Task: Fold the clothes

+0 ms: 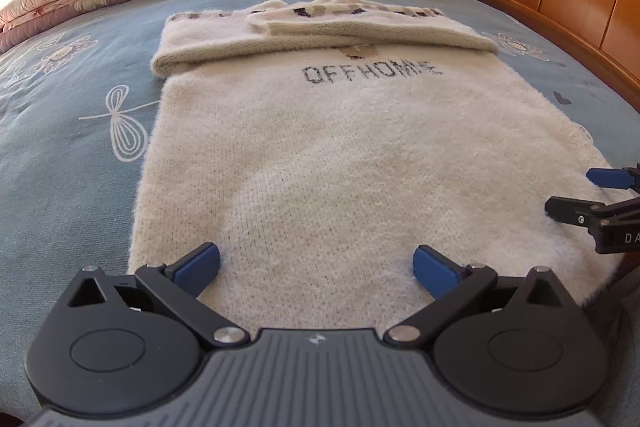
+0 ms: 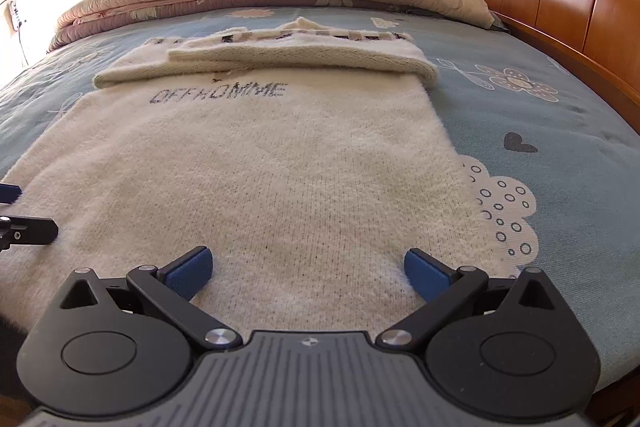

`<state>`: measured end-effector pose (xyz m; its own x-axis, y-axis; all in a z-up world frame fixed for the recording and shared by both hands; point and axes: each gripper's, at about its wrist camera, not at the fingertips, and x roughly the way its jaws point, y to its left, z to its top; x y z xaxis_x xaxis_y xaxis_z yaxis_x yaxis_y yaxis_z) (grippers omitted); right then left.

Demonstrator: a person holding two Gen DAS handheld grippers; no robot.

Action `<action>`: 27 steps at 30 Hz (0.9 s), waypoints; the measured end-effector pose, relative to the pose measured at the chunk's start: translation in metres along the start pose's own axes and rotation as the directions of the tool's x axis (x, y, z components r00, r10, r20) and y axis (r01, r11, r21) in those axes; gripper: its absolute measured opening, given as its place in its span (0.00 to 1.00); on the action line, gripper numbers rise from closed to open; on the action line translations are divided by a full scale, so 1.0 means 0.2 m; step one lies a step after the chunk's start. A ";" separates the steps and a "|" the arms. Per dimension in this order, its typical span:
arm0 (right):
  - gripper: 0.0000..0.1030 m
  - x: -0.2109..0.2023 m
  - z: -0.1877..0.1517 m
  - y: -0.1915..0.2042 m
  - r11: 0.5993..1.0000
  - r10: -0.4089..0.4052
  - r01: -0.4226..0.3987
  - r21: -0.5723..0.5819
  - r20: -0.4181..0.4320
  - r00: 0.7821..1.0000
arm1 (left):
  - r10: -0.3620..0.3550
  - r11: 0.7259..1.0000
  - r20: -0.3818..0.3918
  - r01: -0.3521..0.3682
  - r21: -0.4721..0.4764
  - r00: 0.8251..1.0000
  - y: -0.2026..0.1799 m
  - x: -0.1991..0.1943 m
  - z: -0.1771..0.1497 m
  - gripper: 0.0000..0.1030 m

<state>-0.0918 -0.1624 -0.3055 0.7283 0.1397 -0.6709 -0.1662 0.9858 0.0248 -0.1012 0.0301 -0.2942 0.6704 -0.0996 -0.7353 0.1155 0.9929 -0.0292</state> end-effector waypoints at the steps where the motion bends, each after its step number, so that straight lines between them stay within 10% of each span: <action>1: 1.00 -0.01 0.00 -0.01 1.000 0.017 -0.017 -0.002 -0.010 1.000 | 0.004 1.000 -0.002 -0.004 -0.004 1.000 0.00 0.00 0.00 0.99; 9: 1.00 -0.09 -0.05 -0.10 0.991 0.119 -0.122 0.060 0.051 0.992 | -0.059 0.993 0.060 0.065 -0.102 0.996 0.15 0.00 0.32 0.99; 17: 1.00 -0.02 -0.06 0.00 1.000 0.028 -0.028 -0.001 0.101 0.994 | -0.191 0.936 -0.002 0.182 -0.302 0.982 0.41 0.29 0.78 0.99; 27: 1.00 0.01 0.00 0.02 0.998 0.056 -0.056 0.002 0.107 0.993 | -0.228 0.862 -0.050 0.177 -0.475 0.972 0.63 0.56 0.74 0.98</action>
<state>-0.0903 -0.1576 -0.3069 0.7850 0.2034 -0.5851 -0.2057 0.9766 0.0636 0.0975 0.1348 -0.2797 0.5889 -0.3197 -0.7423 -0.1297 0.8692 -0.4772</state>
